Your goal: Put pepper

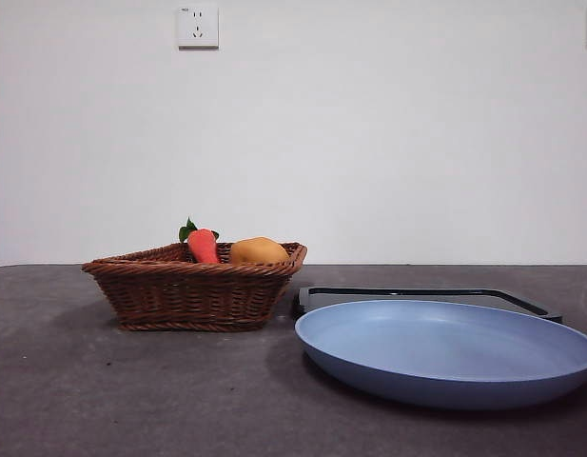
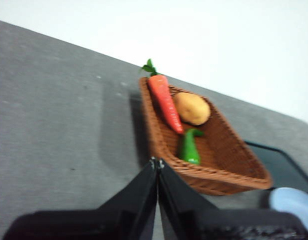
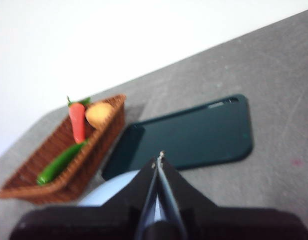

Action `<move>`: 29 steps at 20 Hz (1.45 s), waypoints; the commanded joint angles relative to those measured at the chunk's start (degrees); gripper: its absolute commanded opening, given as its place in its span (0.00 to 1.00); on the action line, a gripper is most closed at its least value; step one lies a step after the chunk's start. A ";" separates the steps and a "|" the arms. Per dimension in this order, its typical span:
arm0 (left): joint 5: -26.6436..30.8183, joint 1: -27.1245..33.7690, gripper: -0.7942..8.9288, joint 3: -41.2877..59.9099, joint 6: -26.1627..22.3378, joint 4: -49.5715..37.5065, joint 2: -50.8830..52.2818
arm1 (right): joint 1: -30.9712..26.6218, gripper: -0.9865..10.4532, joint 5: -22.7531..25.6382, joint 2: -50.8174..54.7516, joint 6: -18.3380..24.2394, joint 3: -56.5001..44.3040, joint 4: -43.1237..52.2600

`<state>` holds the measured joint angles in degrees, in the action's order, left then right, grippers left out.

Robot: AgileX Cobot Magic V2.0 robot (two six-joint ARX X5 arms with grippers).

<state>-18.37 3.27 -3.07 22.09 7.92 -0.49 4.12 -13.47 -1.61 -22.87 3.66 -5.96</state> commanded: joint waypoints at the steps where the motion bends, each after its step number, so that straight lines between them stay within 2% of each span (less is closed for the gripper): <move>1: -2.27 0.20 0.09 -3.78 2.43 1.42 -0.90 | 0.09 0.09 -0.11 -1.55 -2.19 4.11 0.50; 5: -4.48 0.20 0.09 -8.39 1.84 3.80 -4.63 | 0.09 0.09 -0.59 -6.05 -1.36 9.73 -1.55; 11: -11.58 0.20 0.09 -15.67 -1.22 5.79 -13.29 | 0.09 0.09 -5.46 -16.22 6.32 21.92 -13.27; 18: -20.44 0.20 0.09 -25.05 -13.16 16.04 -24.17 | 0.13 0.09 -8.96 -28.63 19.08 37.16 -33.99; 23: -22.56 0.02 0.09 -32.17 -22.49 27.26 -30.27 | 0.13 0.09 -8.94 -35.85 26.80 45.48 -46.29; 25: -22.32 0.02 0.09 -34.77 -25.46 31.34 -32.06 | 0.13 0.09 -8.92 -37.92 28.39 47.19 -49.09; 29: -22.23 0.04 0.09 -36.39 -26.03 32.22 -32.83 | 0.13 0.10 -8.96 -39.39 28.50 47.23 -49.37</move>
<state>-40.47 3.27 -38.70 -2.59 40.36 -33.26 4.12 -22.35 -40.80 4.84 50.02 -55.72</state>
